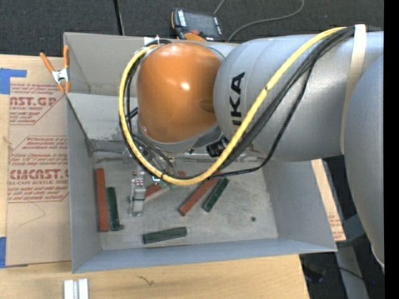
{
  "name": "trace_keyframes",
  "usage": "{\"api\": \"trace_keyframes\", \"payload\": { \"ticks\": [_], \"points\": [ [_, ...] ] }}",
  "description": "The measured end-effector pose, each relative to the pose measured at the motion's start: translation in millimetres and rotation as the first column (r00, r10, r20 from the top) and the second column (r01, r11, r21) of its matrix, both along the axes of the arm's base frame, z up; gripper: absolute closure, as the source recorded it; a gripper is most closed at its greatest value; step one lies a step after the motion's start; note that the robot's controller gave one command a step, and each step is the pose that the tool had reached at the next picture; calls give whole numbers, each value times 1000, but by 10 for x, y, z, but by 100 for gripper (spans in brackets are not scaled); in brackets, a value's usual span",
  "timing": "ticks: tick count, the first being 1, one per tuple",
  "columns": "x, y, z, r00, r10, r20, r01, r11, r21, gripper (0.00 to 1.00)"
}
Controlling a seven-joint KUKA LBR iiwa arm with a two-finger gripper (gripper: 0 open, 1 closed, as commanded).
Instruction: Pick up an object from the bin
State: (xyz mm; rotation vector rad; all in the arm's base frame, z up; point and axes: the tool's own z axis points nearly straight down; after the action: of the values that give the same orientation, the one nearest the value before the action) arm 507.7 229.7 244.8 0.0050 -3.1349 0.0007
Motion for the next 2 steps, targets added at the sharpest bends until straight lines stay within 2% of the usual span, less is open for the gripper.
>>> {"api": "trace_keyframes", "payload": {
  "ticks": [1,2],
  "points": [
    [-218,-644,-1173,994,110,-2,-110,994,-2,0],
    [862,-1145,-1775,987,163,11,-163,987,-1,0]
  ]
}}
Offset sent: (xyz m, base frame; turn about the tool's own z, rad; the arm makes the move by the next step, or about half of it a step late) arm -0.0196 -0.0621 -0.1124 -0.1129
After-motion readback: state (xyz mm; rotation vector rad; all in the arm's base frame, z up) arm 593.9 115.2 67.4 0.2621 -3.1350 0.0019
